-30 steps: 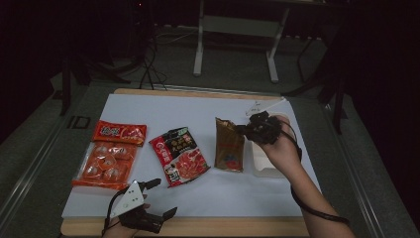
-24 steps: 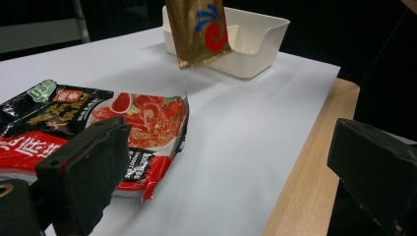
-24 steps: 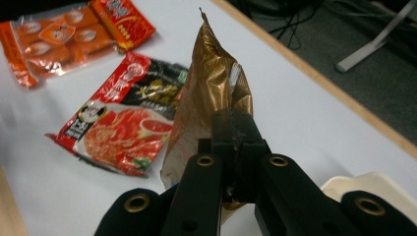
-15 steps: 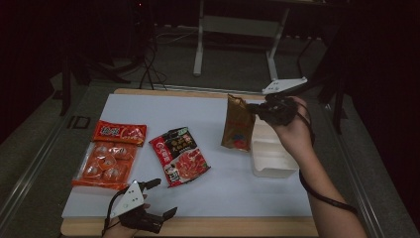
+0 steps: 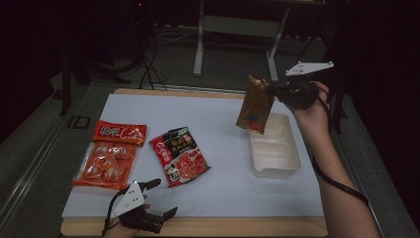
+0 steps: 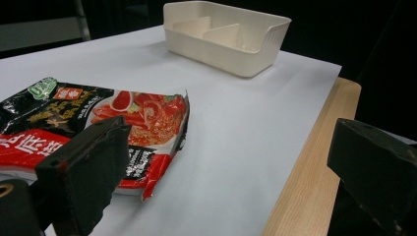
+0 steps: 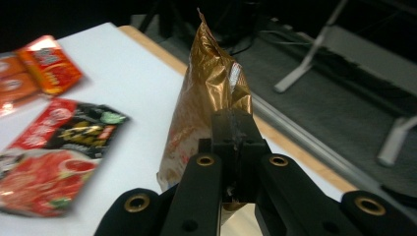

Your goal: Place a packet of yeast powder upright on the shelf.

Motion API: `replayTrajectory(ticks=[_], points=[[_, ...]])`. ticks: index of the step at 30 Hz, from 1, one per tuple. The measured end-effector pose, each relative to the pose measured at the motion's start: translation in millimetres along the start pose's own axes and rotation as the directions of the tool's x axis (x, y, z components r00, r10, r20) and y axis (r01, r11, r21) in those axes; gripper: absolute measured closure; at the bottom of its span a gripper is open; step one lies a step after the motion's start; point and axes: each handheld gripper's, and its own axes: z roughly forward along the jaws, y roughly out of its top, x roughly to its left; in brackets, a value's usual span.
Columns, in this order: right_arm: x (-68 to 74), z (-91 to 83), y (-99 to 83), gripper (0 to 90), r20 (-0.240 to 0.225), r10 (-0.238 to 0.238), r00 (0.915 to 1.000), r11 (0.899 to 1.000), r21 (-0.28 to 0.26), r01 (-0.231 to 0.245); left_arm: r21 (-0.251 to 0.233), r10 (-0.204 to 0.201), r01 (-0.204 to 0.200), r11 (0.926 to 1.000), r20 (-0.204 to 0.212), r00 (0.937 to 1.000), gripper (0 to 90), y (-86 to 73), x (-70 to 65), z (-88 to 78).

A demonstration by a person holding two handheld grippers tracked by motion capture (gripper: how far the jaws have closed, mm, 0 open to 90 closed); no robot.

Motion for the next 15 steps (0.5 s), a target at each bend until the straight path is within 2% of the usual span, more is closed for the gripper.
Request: replayTrajectory(ticks=[2, 10, 14, 15], points=[[-5.6, -0.3, -0.1, 90.0, 0.021, 0.002, 0.9998, 1.0, -0.001, -0.002, 0.002, 0.0, 0.0, 1.0, 0.0, 1.0, 2.9, -0.2, 0.2, 0.0], [-29.1, 4.7, -6.7, 90.0, 0.049, 0.037, 0.9981, 0.999, -0.013, -0.036, 0.003, -0.002, 0.002, 1.0, -0.004, 1.0, 3.0, -0.8, 0.5, -1.0], [-39.1, 9.6, -11.7, 90.0, 0.076, 0.01, 0.9971, 1.0, -0.005, -0.01, 0.002, -0.005, 0.005, 1.0, -0.004, 1.0, 2.9, -1.1, 0.6, -1.0], [-41.2, 11.1, -13.1, 90.0, 0.077, -0.01, 0.997, 1.0, -0.005, 0.011, 0.003, -0.003, 0.003, 1.0, -0.004, 1.0, 2.9, -1.2, 0.8, -1.0]])
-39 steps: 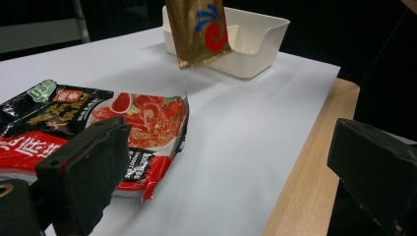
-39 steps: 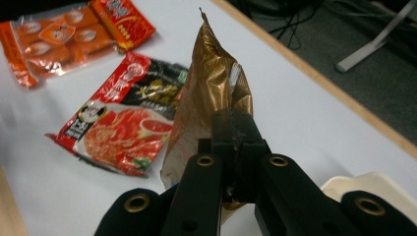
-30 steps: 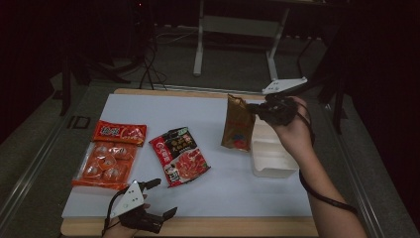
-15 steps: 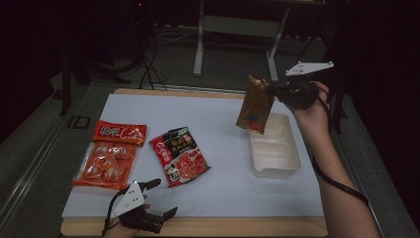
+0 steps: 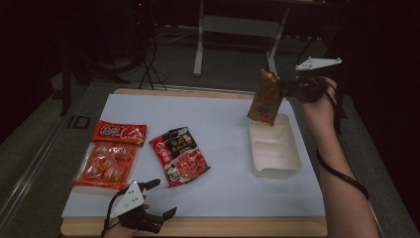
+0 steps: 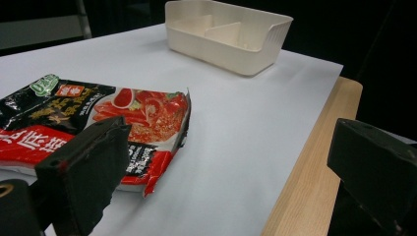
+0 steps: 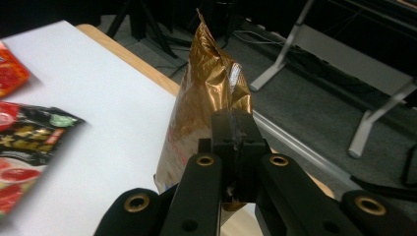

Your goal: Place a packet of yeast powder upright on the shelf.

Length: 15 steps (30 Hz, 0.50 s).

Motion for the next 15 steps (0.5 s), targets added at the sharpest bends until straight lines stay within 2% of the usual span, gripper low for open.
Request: replayTrajectory(ticks=[7, 15], points=[[-11.7, 10.5, -6.6, 90.0, -0.001, 0.012, 0.9999, 0.999, 0.032, -0.012, 0.002, -0.004, 0.004, 1.0, 0.004, 1.0, 3.0, -0.2, -0.9, 0.5], [-23.4, 25.5, -15.7, 90.0, 0.031, 0.016, 0.9994, 0.998, 0.063, -0.018, 0.002, -0.005, 0.005, 1.0, 0.003, 1.0, 3.0, -0.5, -0.9, -0.1]])
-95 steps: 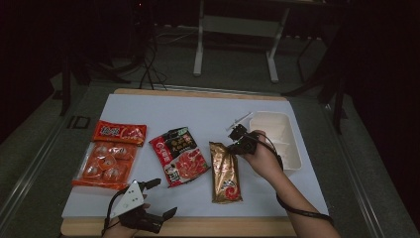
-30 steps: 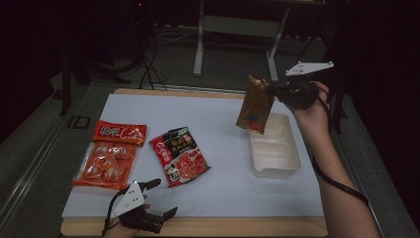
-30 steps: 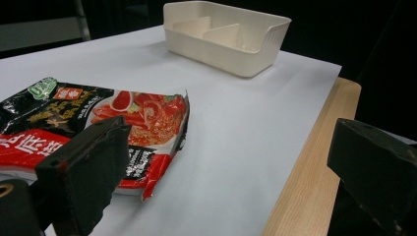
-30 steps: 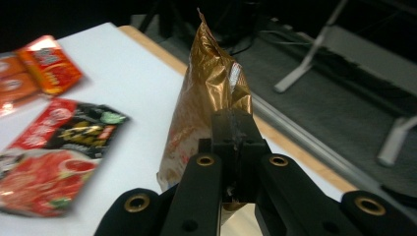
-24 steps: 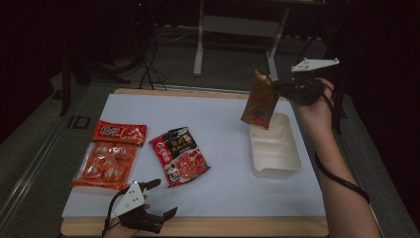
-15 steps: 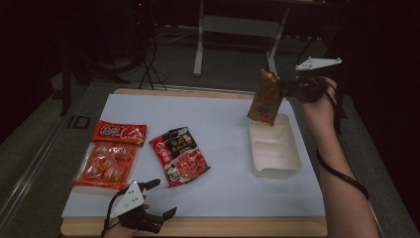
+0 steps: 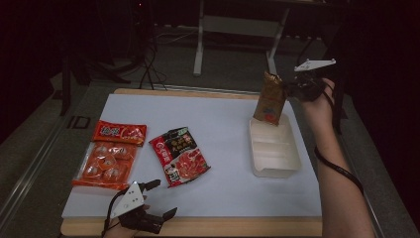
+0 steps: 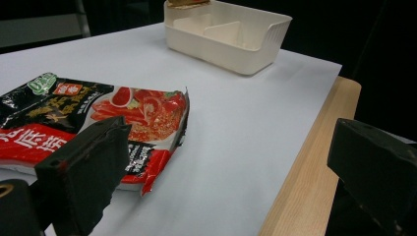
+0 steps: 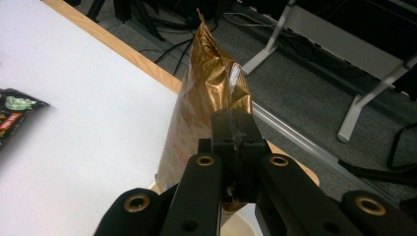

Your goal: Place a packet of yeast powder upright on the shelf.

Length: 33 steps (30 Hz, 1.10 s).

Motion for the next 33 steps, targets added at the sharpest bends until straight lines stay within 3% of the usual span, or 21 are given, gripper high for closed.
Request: replayTrajectory(ticks=[10, 14, 17, 22, 33], points=[[-6.0, 20.6, -10.3, 90.0, 0.067, -0.042, 0.9969, 0.998, 0.044, 0.039, -0.001, -0.004, 0.004, 1.0, 0.001, 1.0, 3.0, -0.1, -0.1, -0.6], [-4.5, 25.5, -15.3, 89.8, 0.063, -0.059, 0.9963, 0.998, 0.024, 0.058, -0.002, -0.007, 0.007, 1.0, 0.002, 1.0, 2.9, -0.2, 0.3, -0.5], [-1.8, 28.8, -17.2, 89.6, 0.023, -0.068, 0.9974, 0.998, 0.016, 0.068, 0.0, -0.004, 0.004, 1.0, 0.004, 1.0, 2.9, -0.1, -0.1, -0.3], [0.5, 31.8, -21.3, 89.2, -0.081, -0.037, 0.996, 0.999, -0.04, 0.034, 0.002, -0.004, 0.004, 1.0, 0.004, 1.0, 3.0, -0.1, 0.0, 0.1], [1.5, 43.8, -46.6, 89.2, -0.124, 0.036, 0.9917, 0.999, -0.003, -0.036, 0.003, -0.007, 0.007, 1.0, 0.007, 1.0, 2.9, -0.4, -0.3, 1.7]])
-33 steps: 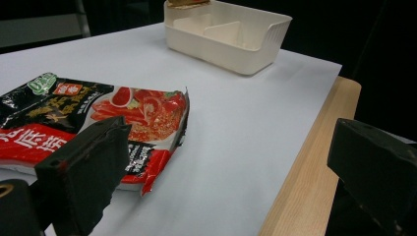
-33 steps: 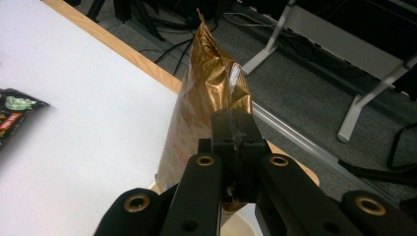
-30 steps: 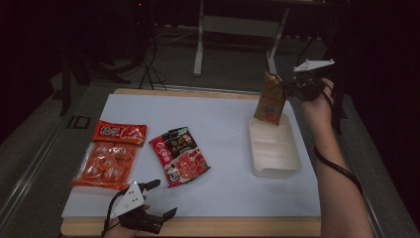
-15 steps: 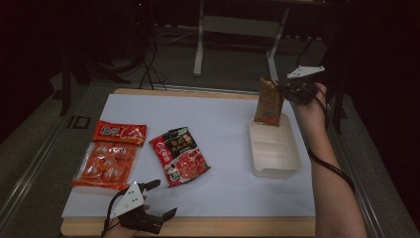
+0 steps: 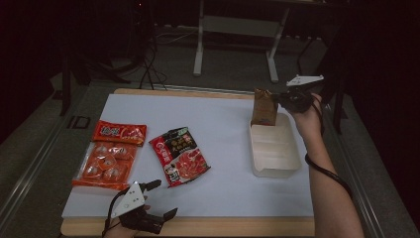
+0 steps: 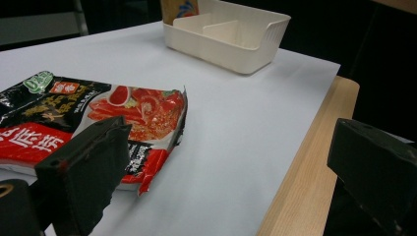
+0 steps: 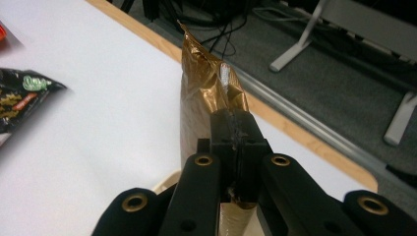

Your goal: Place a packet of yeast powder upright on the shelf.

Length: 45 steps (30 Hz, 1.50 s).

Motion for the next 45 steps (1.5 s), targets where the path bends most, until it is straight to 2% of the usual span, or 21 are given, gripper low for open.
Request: replayTrajectory(ticks=[5, 9, 11, 14, 17, 18, 20, 21, 25, 28, 29, 33, 36, 38, 42, 44, 45], points=[[-1.8, 4.9, -13.3, 88.8, -0.002, 0.025, 0.9997, 1.0, 0.001, -0.025, 0.003, 0.003, -0.003, 1.0, 0.001, 1.0, 2.9, 0.0, -0.5, 0.7], [-2.7, 2.8, -17.2, 86.4, 0.001, 0.049, 0.9988, 0.999, 0.004, -0.049, 0.001, 0.003, -0.003, 1.0, 0.001, 1.0, 3.0, 0.2, -1.0, 0.9], [-2.5, 0.0, -16.7, 81.8, 0.002, 0.056, 0.9984, 0.998, 0.011, -0.056, 0.002, 0.005, -0.005, 1.0, -0.001, 1.0, 3.0, 0.3, -1.2, 0.7], [-0.2, -5.2, -15.8, 76.9, 0.028, 0.052, 0.9983, 0.999, 0.014, -0.052, 0.001, 0.006, -0.006, 1.0, 0.0, 1.0, 2.9, 0.4, -1.6, 0.4], [1.9, -12.2, -13.6, 64.2, 0.04, 0.064, 0.9971, 0.998, -0.019, -0.063, 0.003, 0.008, -0.008, 1.0, 0.0, 1.0, 3.0, 0.6, -2.2, 0.6], [2.7, -14.6, -12.3, 63.3, 0.044, 0.074, 0.9963, 0.997, -0.024, -0.073, 0.003, 0.008, -0.008, 1.0, 0.0, 1.0, 2.9, 0.6, -2.4, 0.7], [5.2, -19.7, -10.1, 56.5, 0.03, 0.097, 0.9948, 0.995, -0.042, -0.095, 0.003, 0.009, -0.009, 1.0, 0.001, 1.0, 2.9, 0.7, -2.7, 0.8], [7.2, -22.6, -9.0, 55.4, 0.036, 0.096, 0.9947, 0.994, -0.052, -0.094, 0.003, 0.009, -0.009, 1.0, 0.001, 1.0, 2.9, 0.7, -2.8, 0.7], [15.9, -34.6, -7.3, 41.6, 0.036, 0.101, 0.9943, 0.99, -0.1, -0.097, 0.002, 0.008, -0.008, 1.0, 0.001, 1.0, 3.0, 0.8, -2.9, 0.7], [22.2, -42.8, -9.3, 29.7, 0.025, 0.127, 0.9916, 0.983, -0.138, -0.123, 0.003, 0.007, -0.007, 1.0, 0.002, 1.0, 2.9, 0.7, -3.5, 1.0], [24.2, -44.9, -10.6, 24.2, 0.018, 0.139, 0.9901, 0.98, -0.143, -0.135, 0.004, 0.009, -0.009, 1.0, 0.002, 1.0, 3.0, 0.7, -3.6, 1.0], [34.4, -51.9, -17.5, 13.5, -0.031, 0.174, 0.9843, 0.972, -0.155, -0.177, 0.019, 0.008, -0.008, 0.9998, -0.007, 0.9999, 3.0, 0.6, -3.6, 2.4], [46.4, -58.6, -24.8, 12.1, -0.064, 0.181, 0.9814, 0.963, -0.19, -0.19, 0.031, 0.004, -0.004, 0.9995, -0.009, 0.9999, 2.9, 0.1, -3.9, 4.4], [55.4, -62.7, -29.8, 11.0, -0.075, 0.163, 0.9838, 0.962, -0.209, -0.175, 0.035, 0.006, -0.005, 0.9994, -0.015, 0.9999, 3.0, 0.6, -4.5, 5.3], [73.7, -70.6, -40.3, 11.3, -0.102, 0.151, 0.9832, 0.956, -0.239, -0.172, 0.05, 0.002, 0.0, 0.9988, -0.037, 0.9993, 3.0, 1.2, -4.7, 5.8], [82.9, -74.8, -46.4, 13.1, -0.123, 0.139, 0.9827, 0.952, -0.257, -0.166, 0.032, -0.012, 0.013, 0.9994, -0.038, 0.9992, 3.0, 2.0, -3.6, 4.8], [88.9, -77.4, -49.8, 13.1, -0.131, 0.125, 0.9834, 0.954, -0.255, -0.156, 0.026, -0.019, 0.02, 0.9995, -0.038, 0.9991, 3.0, 2.6, -3.0, 4.2]])
